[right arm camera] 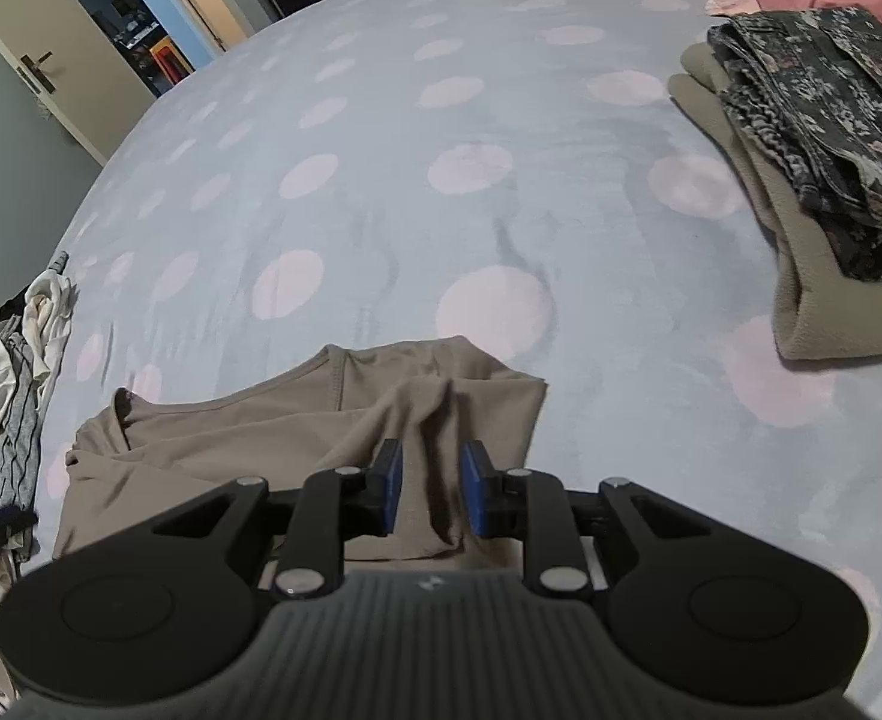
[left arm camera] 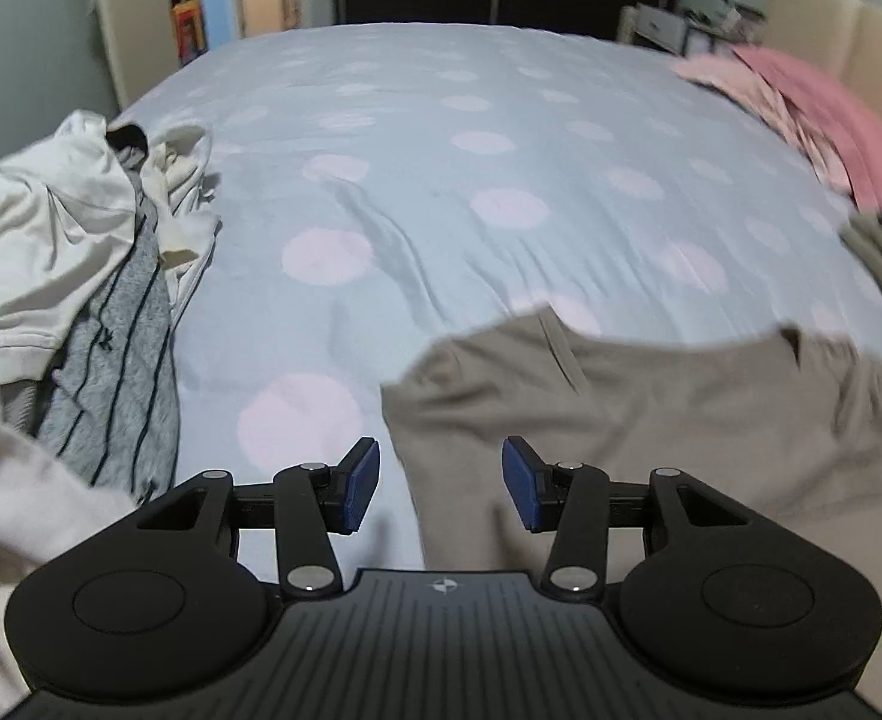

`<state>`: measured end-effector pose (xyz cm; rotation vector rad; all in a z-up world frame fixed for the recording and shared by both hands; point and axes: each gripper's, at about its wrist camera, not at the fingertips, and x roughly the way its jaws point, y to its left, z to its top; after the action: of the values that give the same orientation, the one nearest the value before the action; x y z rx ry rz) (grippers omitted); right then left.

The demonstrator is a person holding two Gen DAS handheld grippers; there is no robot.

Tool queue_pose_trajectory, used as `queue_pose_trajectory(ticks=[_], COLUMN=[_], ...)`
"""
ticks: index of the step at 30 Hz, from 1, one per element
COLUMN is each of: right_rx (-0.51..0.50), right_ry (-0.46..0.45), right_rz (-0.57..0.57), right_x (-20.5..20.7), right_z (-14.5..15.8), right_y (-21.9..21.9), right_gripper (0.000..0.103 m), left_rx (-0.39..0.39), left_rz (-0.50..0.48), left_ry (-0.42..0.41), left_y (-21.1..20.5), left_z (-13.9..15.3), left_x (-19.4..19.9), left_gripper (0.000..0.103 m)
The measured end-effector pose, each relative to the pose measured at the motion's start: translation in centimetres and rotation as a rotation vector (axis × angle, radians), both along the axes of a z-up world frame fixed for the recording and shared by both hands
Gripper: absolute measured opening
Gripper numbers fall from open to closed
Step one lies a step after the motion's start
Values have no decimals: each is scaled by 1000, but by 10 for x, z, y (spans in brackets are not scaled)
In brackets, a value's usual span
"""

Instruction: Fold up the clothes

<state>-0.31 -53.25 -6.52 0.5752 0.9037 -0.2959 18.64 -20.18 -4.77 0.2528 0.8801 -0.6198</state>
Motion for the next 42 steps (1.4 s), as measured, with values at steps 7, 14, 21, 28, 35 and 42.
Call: queue_pose_trajectory(ticks=[7, 14, 21, 28, 35, 42], right_rx=[-5, 51, 20, 18, 78, 132], right_ry=[-17, 24, 74, 55, 227, 64], right_rz=[-40, 4, 10, -41, 3, -79], right_x=[3, 16, 10, -14, -19, -29], right_z=[-7, -28, -30, 1, -44, -25], right_y=[-7, -1, 9, 4, 0, -26], right_gripper=[31, 36, 1, 0, 5, 30], left_rx=[-7, -68, -53, -67, 1, -8], left_rz=[78, 86, 81, 131, 137, 120], left_ry=[104, 123, 65, 21, 40, 53], left_y=[-6, -7, -17, -10, -15, -14], left_z=[-31, -45, -42, -30, -41, -39], left_x=[45, 50, 43, 47, 48, 48], left_gripper=[43, 29, 4, 4, 4, 5])
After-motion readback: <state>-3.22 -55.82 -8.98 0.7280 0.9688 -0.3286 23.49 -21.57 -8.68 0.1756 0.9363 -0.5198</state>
